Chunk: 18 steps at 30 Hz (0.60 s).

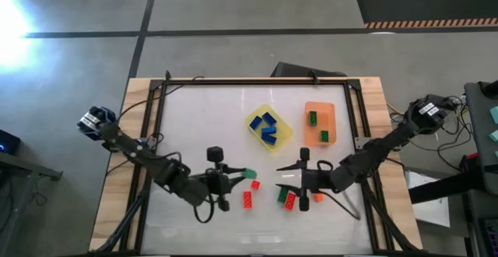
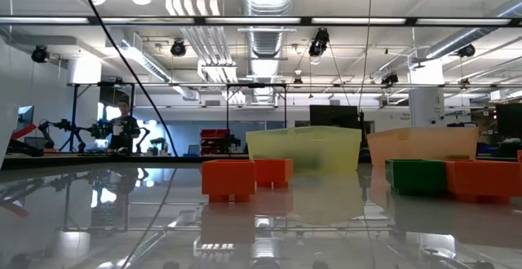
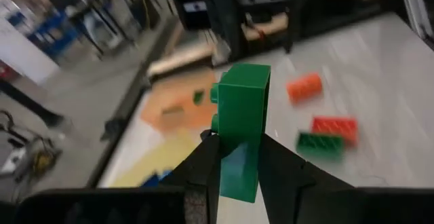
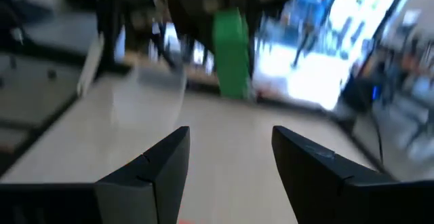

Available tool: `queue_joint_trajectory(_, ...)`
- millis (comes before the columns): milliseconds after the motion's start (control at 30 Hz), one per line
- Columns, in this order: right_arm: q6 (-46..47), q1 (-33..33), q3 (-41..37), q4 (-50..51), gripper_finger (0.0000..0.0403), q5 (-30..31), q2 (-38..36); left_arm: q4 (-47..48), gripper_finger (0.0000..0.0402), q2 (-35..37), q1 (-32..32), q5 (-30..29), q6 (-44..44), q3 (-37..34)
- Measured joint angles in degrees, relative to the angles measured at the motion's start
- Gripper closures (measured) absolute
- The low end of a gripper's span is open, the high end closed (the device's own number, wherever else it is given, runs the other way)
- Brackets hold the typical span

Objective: Sort & place blocks by color
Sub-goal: Put the green game piece into the orange bin

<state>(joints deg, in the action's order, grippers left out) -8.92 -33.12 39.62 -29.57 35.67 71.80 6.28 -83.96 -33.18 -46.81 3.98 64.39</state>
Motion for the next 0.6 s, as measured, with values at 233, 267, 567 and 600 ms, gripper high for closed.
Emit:
queue_joint_trajectory(233, -6.55, 0.99, -4.01, -20.58, 0.0202, -3.91, 3.68, -22.28, 0.0340, 0.00, 2.50, 0.30, 7.97, -8.94)
queue_joint_trajectory(267, -6.54, 1.35, -3.70, -20.80, 0.0202, -4.06, 4.32, -24.28, 0.0340, 0.00, 2.87, 0.31, 8.22, -9.71)
queue_joint_trajectory(567, -6.11, 4.96, 1.48, -20.68, 0.0202, -4.20, 8.34, -29.09, 0.0340, 0.00, 5.06, 4.49, 8.47, -11.96)
queue_joint_trajectory(600, -6.43, 5.22, 1.86, -20.53, 0.0202, -4.15, 8.57, -29.22, 0.0340, 0.00, 5.08, 4.54, 8.47, -12.03)
